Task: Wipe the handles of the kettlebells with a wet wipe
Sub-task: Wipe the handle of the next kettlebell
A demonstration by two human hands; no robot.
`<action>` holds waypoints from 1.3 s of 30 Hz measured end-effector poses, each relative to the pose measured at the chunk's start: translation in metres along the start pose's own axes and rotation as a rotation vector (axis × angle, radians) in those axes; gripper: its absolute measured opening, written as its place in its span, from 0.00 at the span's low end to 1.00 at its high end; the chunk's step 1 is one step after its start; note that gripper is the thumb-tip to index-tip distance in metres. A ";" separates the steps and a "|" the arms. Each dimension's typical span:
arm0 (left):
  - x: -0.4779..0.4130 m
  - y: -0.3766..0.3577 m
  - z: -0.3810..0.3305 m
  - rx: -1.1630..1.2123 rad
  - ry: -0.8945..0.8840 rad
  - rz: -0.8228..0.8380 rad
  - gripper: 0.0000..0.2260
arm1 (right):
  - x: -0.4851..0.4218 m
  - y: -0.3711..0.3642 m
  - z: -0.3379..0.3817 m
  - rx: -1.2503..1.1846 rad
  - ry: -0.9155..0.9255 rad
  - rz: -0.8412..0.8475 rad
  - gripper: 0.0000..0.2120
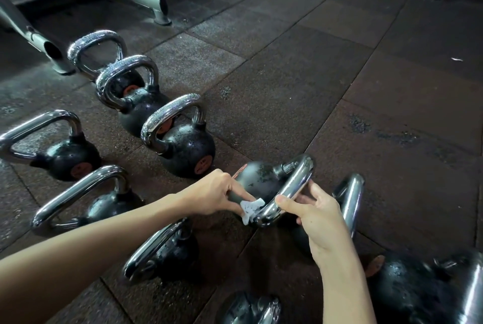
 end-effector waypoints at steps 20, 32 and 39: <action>-0.075 -0.026 -0.047 0.082 0.127 -0.477 0.12 | -0.011 0.008 -0.017 0.071 -0.134 -0.083 0.25; -0.074 -0.046 -0.071 0.023 0.045 -0.447 0.08 | -0.014 0.024 -0.030 0.181 -0.075 -0.224 0.15; -0.072 -0.041 -0.082 0.110 0.081 -0.487 0.09 | -0.010 0.018 -0.022 0.155 -0.051 -0.238 0.15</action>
Point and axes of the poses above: each hand's wrist, its own x-axis away from the middle knuckle, its own y-axis out of the back of the hand, z = x × y, the point moved 1 cm from there along -x, towards the middle knuckle, and after that the axes turned 12 degrees about y, right-handed, at the moved point
